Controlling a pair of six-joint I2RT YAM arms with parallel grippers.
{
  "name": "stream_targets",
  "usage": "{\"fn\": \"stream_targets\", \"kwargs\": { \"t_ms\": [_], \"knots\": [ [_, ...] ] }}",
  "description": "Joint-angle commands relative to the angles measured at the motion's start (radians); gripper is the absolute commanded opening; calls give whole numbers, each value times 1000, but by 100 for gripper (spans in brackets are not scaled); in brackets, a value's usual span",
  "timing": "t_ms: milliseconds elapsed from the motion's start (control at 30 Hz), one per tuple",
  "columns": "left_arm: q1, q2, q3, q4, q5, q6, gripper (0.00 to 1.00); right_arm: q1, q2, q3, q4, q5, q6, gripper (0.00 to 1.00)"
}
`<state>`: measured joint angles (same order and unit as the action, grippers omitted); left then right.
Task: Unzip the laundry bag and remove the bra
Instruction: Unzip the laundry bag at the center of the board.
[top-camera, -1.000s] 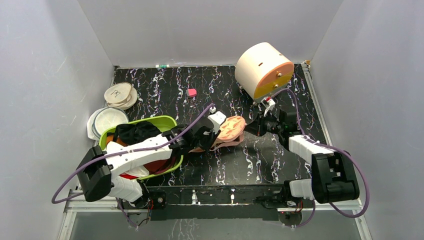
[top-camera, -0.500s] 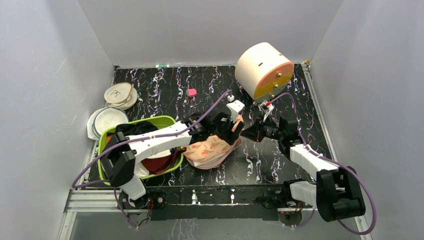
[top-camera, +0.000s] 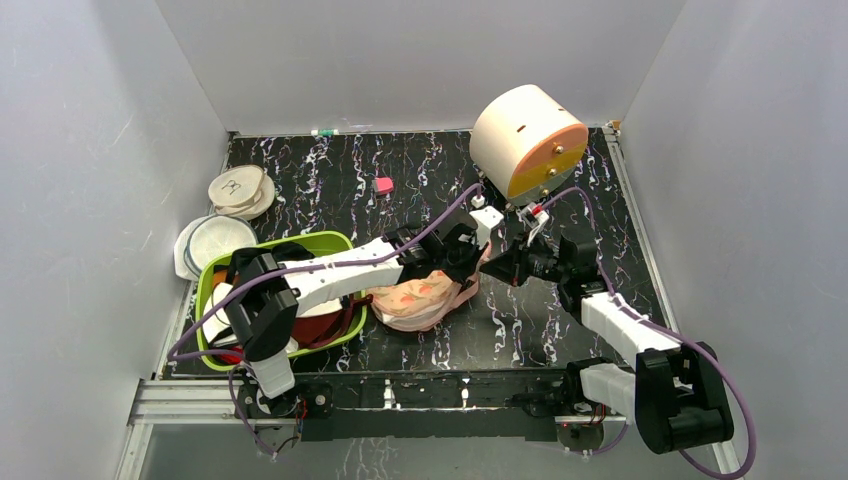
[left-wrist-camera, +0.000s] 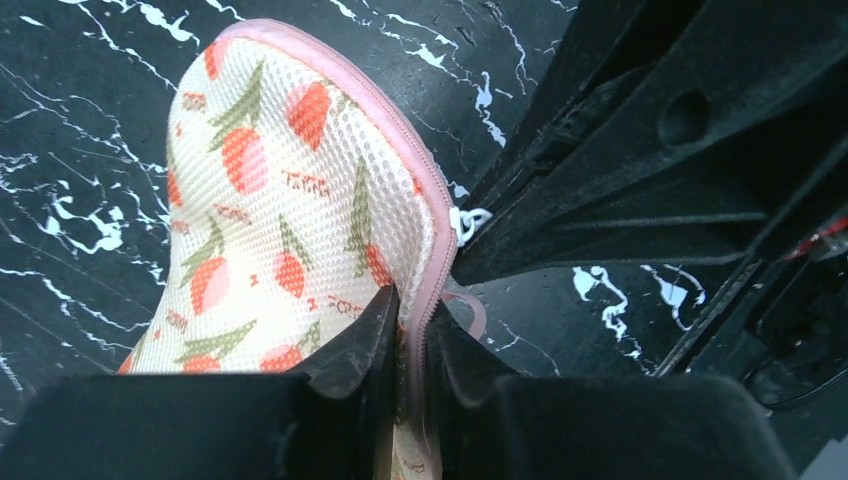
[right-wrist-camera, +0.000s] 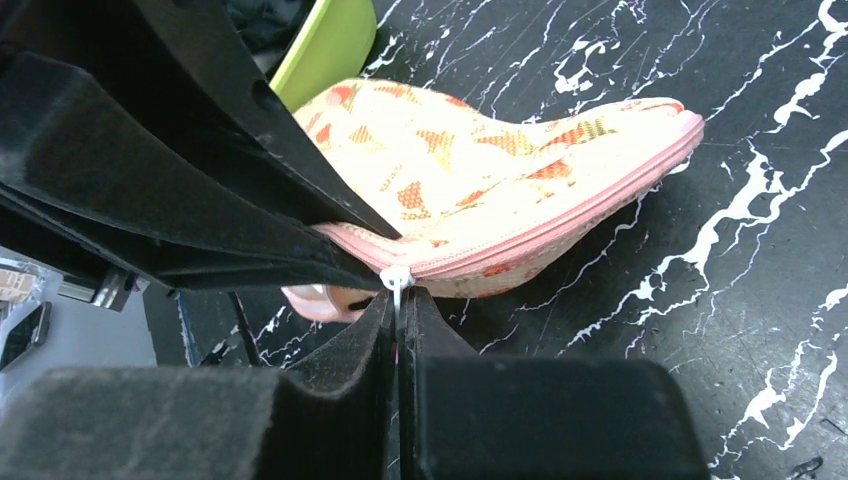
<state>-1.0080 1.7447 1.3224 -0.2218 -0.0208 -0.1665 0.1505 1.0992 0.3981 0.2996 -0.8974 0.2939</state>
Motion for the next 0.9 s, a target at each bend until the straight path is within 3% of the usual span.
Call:
{"fn": "stream_targets", "kwargs": {
  "t_ms": [0, 100, 200, 567, 600, 667, 867],
  "knots": [
    [5, -74, 12, -56, -68, 66, 5, -10, 18, 27, 16, 38, -51, 0],
    [5, -112, -11, -61, -82, 99, 0, -56, 57, 38, 1, 35, -69, 0],
    [5, -179, -65, -21, -90, 135, 0, -213, 116, 55, -17, -29, -64, 0],
    [6, -67, -26, -1, -195, 161, 0, -221, -18, 24, -23, -75, -54, 0],
    [6, -73, -39, 1, -185, 154, 3, -216, -30, 13, -13, -84, -42, 0],
    [6, -95, -68, -8, -148, 146, 19, -177, -47, -7, 8, -93, -23, 0],
    [6, -189, -81, -64, 10, 128, 44, 3, -59, -41, 71, -65, 3, 0]
  ]
}}
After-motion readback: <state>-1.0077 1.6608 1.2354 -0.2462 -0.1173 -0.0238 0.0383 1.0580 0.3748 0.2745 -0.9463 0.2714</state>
